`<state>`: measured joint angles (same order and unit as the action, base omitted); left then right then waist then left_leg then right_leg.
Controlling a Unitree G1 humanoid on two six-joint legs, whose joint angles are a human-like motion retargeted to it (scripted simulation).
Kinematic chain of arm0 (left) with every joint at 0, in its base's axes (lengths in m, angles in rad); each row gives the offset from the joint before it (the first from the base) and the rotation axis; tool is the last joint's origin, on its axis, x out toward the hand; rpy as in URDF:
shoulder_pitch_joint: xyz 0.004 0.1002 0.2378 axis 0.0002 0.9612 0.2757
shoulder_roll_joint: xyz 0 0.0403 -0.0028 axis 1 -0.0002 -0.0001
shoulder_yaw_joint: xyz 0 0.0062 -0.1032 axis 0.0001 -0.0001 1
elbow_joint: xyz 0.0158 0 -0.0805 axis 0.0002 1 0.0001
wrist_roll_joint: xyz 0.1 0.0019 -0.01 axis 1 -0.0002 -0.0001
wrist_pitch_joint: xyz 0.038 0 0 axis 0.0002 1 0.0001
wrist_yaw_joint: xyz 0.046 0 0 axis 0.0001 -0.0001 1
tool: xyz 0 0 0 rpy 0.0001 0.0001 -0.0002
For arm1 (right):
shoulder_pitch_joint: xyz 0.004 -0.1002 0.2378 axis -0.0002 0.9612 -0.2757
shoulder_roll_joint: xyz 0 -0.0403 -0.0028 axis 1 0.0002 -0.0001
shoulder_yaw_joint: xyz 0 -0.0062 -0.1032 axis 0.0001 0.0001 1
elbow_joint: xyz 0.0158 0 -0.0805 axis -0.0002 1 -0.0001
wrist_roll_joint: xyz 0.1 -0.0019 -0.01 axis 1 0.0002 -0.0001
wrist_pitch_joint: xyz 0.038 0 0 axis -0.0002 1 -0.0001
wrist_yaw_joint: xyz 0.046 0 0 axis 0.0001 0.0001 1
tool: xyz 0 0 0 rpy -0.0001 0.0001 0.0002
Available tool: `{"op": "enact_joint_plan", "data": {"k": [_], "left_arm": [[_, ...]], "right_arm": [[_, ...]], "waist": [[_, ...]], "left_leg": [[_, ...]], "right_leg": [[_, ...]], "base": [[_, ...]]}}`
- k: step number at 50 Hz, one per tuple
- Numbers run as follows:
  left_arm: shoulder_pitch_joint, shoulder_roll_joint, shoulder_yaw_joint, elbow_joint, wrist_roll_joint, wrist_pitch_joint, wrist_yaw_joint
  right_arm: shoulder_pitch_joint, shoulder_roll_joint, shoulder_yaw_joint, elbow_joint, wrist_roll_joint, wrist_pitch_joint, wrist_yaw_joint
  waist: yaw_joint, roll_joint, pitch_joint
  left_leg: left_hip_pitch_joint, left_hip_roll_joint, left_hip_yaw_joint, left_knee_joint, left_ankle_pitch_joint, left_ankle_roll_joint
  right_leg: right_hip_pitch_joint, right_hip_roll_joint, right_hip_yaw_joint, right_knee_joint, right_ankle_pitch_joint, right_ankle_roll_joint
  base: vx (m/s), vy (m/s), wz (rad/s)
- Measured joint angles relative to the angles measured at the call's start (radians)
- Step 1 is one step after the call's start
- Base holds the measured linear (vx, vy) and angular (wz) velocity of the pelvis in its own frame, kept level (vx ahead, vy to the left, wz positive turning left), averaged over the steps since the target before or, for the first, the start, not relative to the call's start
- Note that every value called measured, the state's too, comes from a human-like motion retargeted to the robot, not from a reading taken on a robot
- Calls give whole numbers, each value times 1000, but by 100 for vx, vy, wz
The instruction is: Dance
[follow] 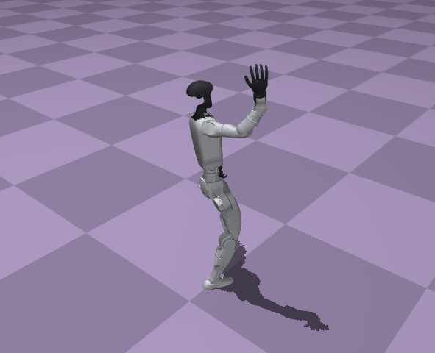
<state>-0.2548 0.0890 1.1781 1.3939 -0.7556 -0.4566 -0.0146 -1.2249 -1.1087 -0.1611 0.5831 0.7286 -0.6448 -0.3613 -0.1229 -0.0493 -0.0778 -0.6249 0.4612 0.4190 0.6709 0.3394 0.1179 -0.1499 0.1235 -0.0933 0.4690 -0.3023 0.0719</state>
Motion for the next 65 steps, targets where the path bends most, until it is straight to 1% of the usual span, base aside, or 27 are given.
{"op": "enact_joint_plan", "data": {"k": [6,10,13,16,18,20,22,25,28,32,35,38,40,43,45,47,48,50,51,52,53,55,57,60,62,63,65], "left_arm": [[-188,-125,-169,-189,143,33,-83],[-248,-239,-315,-298,262,39,-112],[-265,-287,-440,-314,359,55,-116],[-260,-329,-542,-298,413,76,-163],[-248,-358,-576,-266,440,95,-218],[-226,-382,-599,-229,466,102,-281],[-184,-376,-624,-175,512,110,-301],[-125,-343,-666,-66,579,109,-275],[-57,-272,-714,12,665,114,-226],[52,-150,-677,61,865,191,-116],[123,-44,-675,126,905,249,12],[228,30,-580,117,864,305,149],[291,51,-485,92,810,301,209],[370,71,-365,61,701,265,209],[414,93,-297,50,645,257,223],[450,121,-238,43,617,252,263],[464,136,-207,40,614,246,284],[469,163,-158,36,618,232,328],[455,172,-144,37,618,224,343],[438,179,-131,37,616,215,355],[416,185,-123,38,610,206,359],[370,196,-122,42,588,189,368],[319,197,-118,46,572,171,399],[222,203,-94,46,540,103,488],[118,237,-81,62,517,24,572],[54,263,-72,68,511,-13,624],[-85,327,-60,72,513,-76,717]], "right_arm": [[160,-116,-109,-56,-238,62,88],[323,-160,-262,-68,-462,90,72],[485,-167,-414,-52,-553,53,-61],[662,-96,-590,-62,-588,-6,-195],[779,-15,-706,-84,-575,-52,-229],[867,66,-800,-101,-529,-97,-211],[924,157,-827,-126,-456,-125,-197],[951,215,-788,-174,-400,-142,-161],[892,193,-709,-191,-449,-92,-87],[679,138,-470,-146,-395,7,-14],[499,88,-288,-64,-249,40,70],[294,73,-159,79,-71,89,184],[198,67,-101,151,20,109,248],[87,53,-46,222,118,138,323],[23,64,-25,250,135,147,333],[-17,73,0,273,136,125,309],[-27,68,15,284,139,115,286],[-41,36,35,299,145,118,261],[-51,19,37,296,137,123,263],[-61,3,37,292,129,127,265],[-73,-11,34,283,121,128,268],[-84,-28,23,257,105,119,265],[-79,-30,25,231,95,88,245],[-72,-20,43,208,69,61,214],[-77,-15,61,201,51,51,194],[-82,-10,67,199,40,41,184],[-89,2,81,193,21,14,155]], "waist": [[-25,-5,2],[-28,0,3],[-23,-2,8],[-18,-20,17],[-4,-33,26],[8,-63,38],[29,-67,42],[45,-59,50],[59,-40,59],[43,-26,3],[58,-36,-11],[70,-45,-33],[90,-55,-39],[60,-76,-20],[27,-95,-18],[14,-146,-24],[15,-182,-22],[36,-241,0],[48,-254,18],[59,-267,36],[66,-278,54],[68,-295,87],[76,-301,88],[89,-277,63],[112,-238,69],[124,-213,77],[148,-155,95]], "left_leg": [[54,-59,3,-77,-19,-40],[57,-127,-115,-110,30,-148],[51,-196,-275,-113,44,-234],[75,-239,-392,-105,-67,-276],[118,-253,-454,-115,-192,-344],[182,-363,-524,-131,-257,-380],[226,-414,-705,-113,-345,-330],[334,-428,-643,-205,-484,-229],[421,-446,-612,-267,-516,-212],[472,-374,-407,-370,-527,-212],[521,-368,-304,-434,-521,-205],[576,-340,-174,-487,-502,-198],[626,-323,-93,-510,-476,-202],[698,-316,-52,-513,-383,-214],[722,-300,-45,-477,-285,-232],[705,-283,-36,-348,-162,-215],[677,-266,-43,-234,-104,-188],[577,-220,-112,30,6,-86],[526,-241,-197,106,74,-6],[479,-267,-277,174,102,48],[440,-301,-345,224,47,52],[366,-285,-370,303,-195,99],[320,-271,-359,218,-373,101],[299,-313,-386,-67,-452,2],[304,-372,-471,-275,-376,-94],[308,-394,-534,-367,-312,-162],[324,-410,-628,-513,-182,-366]], "right_leg": [[49,-27,-20,-113,57,-21],[83,-37,-24,-183,91,-34],[100,-53,-16,-217,109,-38],[113,-79,-6,-234,120,-36],[122,-95,14,-238,126,-32],[125,-177,55,-218,119,6],[133,-151,84,-232,140,-6],[130,-181,120,-219,155,25],[121,-195,159,-219,183,30],[19,-196,175,-202,237,50],[-32,-230,-2,-185,254,41],[-18,-234,-270,-206,237,-80],[-5,-213,-358,-221,225,-158],[-23,-157,-173,-210,252,-125],[-26,-131,-81,-221,261,-99],[9,-131,-51,-254,257,-107],[32,-135,-16,-267,259,-115],[74,-138,54,-275,256,-132],[88,-133,69,-276,253,-144],[100,-128,83,-274,251,-156],[107,-123,97,-268,249,-166],[119,-106,132,-252,253,-172],[125,-93,168,-247,268,-163],[140,-48,237,-255,304,-126],[157,14,319,-245,319,-116],[166,53,354,-234,323,-122],[189,137,414,-212,328,-151]], "base": [[-1,0,-2],[-1,3,-28],[1,3,-33],[11,0,-25],[18,8,-44],[23,24,-56],[17,-6,-77],[11,17,-110],[6,19,-187],[-17,3,-226],[-36,-8,-234],[-37,-24,-239],[-35,-31,-224],[-33,-37,-128],[-44,-46,-103],[-34,-47,-141],[-32,-50,-154],[-38,-50,-155],[-50,-44,-142],[-59,-38,-128],[-59,-36,-116],[-54,-34,-110],[-41,-22,-156],[-38,-18,-204],[-32,-11,-222],[-30,-8,-221],[-25,17,-211]]}}
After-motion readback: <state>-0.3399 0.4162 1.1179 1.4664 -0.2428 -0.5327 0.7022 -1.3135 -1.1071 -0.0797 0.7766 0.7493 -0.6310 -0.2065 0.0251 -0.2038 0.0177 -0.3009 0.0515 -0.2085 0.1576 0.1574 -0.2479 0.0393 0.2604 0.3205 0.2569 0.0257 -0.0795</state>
